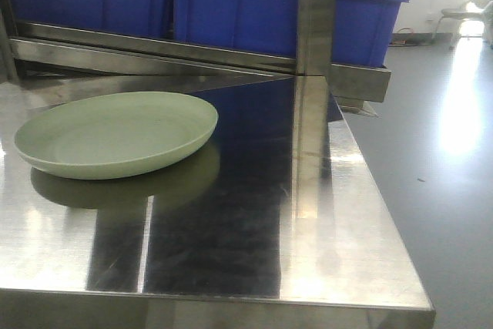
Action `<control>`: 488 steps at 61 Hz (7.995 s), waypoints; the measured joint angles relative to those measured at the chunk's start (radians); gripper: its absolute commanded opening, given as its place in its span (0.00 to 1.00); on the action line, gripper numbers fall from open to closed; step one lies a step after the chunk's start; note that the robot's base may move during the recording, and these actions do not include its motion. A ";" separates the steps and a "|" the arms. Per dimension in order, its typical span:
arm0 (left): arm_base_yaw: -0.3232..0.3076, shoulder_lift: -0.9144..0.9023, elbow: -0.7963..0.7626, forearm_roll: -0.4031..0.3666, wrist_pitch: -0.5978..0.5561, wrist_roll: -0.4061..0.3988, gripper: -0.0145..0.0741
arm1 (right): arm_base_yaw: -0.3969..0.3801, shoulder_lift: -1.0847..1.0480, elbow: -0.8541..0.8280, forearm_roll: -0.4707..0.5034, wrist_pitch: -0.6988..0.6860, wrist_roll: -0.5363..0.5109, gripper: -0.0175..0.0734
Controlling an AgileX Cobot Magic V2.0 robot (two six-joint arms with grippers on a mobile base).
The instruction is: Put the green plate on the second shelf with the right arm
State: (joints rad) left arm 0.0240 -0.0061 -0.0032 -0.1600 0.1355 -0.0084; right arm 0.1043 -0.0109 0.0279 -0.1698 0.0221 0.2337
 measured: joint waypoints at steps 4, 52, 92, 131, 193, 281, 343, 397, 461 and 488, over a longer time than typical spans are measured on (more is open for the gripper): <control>0.000 0.000 0.000 0.000 0.000 0.000 0.30 | 0.000 0.000 0.000 0.000 0.000 0.000 0.25; 0.000 0.000 0.000 0.000 0.000 0.000 0.30 | 0.000 0.000 0.000 0.000 0.000 0.000 0.25; 0.000 0.000 0.000 0.000 0.000 0.000 0.30 | 0.000 0.000 0.000 0.000 -0.084 0.000 0.25; 0.000 0.000 0.000 0.000 0.000 0.000 0.30 | 0.009 0.587 -0.305 0.000 -0.077 0.110 0.25; 0.000 0.000 0.000 0.000 0.000 0.000 0.30 | 0.441 1.559 -0.966 0.042 -0.034 0.154 0.66; 0.000 0.000 0.000 0.000 0.000 0.000 0.30 | 0.534 2.099 -1.595 0.245 0.350 0.156 0.66; 0.000 0.000 0.000 0.000 0.000 0.000 0.30 | 0.517 1.978 -1.577 0.234 0.372 0.155 0.25; 0.000 0.000 0.000 0.000 0.000 0.000 0.30 | 0.127 1.019 -0.644 0.058 0.055 0.153 0.25; 0.000 0.000 0.000 0.000 0.000 0.000 0.30 | 0.011 0.660 -0.323 -0.053 -0.022 0.151 0.25; 0.000 0.000 0.000 0.000 0.000 0.000 0.30 | 0.011 0.660 -0.323 -0.053 -0.022 0.151 0.25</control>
State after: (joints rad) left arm 0.0240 -0.0061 -0.0032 -0.1600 0.1355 -0.0084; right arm 0.1152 0.6494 -0.2948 -0.2223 0.0000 0.3846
